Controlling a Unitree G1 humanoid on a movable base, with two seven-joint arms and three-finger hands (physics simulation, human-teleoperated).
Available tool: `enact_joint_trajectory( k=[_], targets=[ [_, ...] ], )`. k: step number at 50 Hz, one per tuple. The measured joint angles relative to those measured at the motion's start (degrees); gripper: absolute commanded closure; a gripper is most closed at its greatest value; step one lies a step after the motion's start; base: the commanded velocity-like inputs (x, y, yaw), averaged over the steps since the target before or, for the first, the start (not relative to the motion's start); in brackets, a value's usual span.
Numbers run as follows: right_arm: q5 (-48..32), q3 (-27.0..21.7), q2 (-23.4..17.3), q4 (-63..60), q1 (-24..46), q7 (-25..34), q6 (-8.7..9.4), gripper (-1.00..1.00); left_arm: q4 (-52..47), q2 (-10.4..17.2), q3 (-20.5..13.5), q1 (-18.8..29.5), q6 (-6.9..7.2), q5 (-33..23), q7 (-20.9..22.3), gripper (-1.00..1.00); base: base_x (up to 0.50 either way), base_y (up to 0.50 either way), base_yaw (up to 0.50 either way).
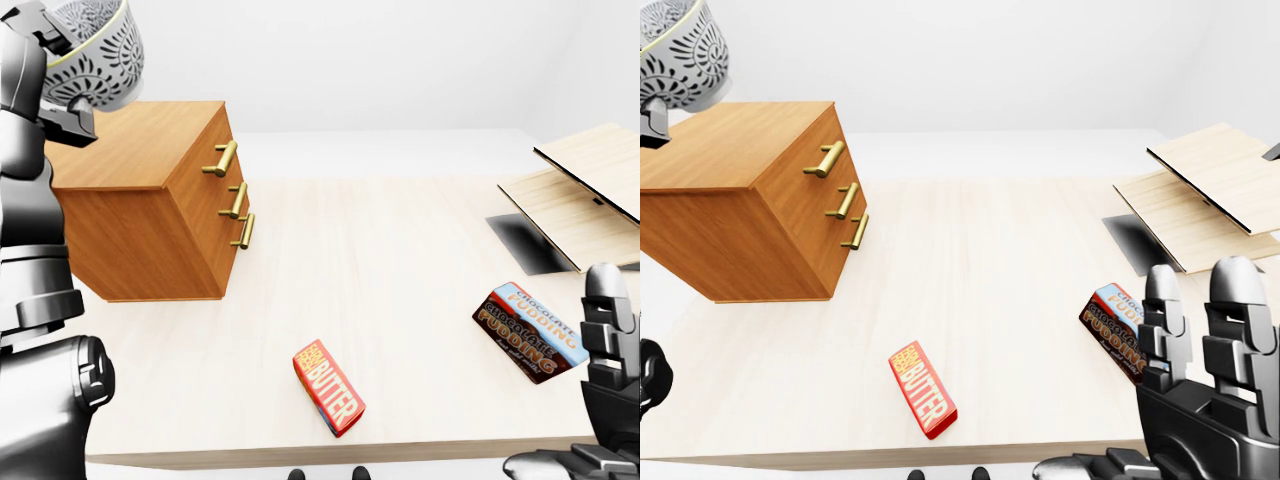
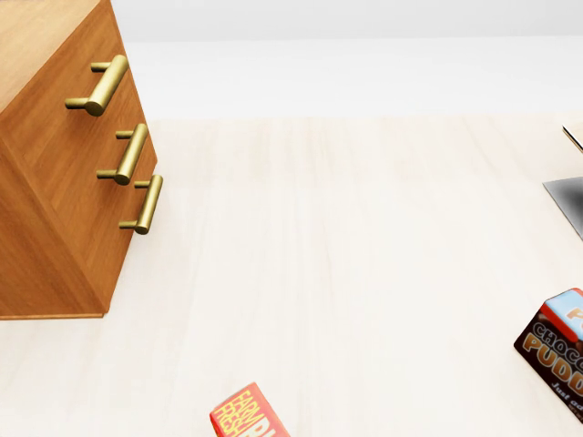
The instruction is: Close the top drawer of the cabinet and put the bowl on top of it.
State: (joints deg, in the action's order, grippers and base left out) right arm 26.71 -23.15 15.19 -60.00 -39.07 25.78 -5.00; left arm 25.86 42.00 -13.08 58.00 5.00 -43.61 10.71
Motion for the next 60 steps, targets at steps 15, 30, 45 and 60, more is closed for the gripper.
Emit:
enact_joint_trajectory(
  k=[15, 30, 45, 60],
  targets=[
    [-0.94, 0.63, 0.53, 0.00, -0.03, 0.64, 0.00, -1.00, 16.43, 1.96, 1.44, 6.92, 0.00, 5.51, -5.70, 1.00, 0.00, 0.00, 0.00],
    [-1.93, 1.72, 1.09, 0.00, -0.64, 1.24, 0.00, -1.00, 27.70, 2.27, 2.82, 9.37, 0.00, 9.77, -9.65, 1.00, 0.00, 0.00, 0.00],
    [-1.71, 1.68, 1.44, 0.00, -1.04, 1.79, 0.00, -1.00, 32.22, 1.34, 3.61, 10.19, 0.00, 10.94, -12.09, 1.00, 0.00, 0.00, 0.00],
    [-1.55, 1.50, 1.52, 0.00, -1.04, 1.95, 0.00, -1.00, 33.97, 0.51, 4.03, 11.16, 0.00, 9.49, -14.33, 1.00, 0.00, 0.00, 0.00]
  ],
)
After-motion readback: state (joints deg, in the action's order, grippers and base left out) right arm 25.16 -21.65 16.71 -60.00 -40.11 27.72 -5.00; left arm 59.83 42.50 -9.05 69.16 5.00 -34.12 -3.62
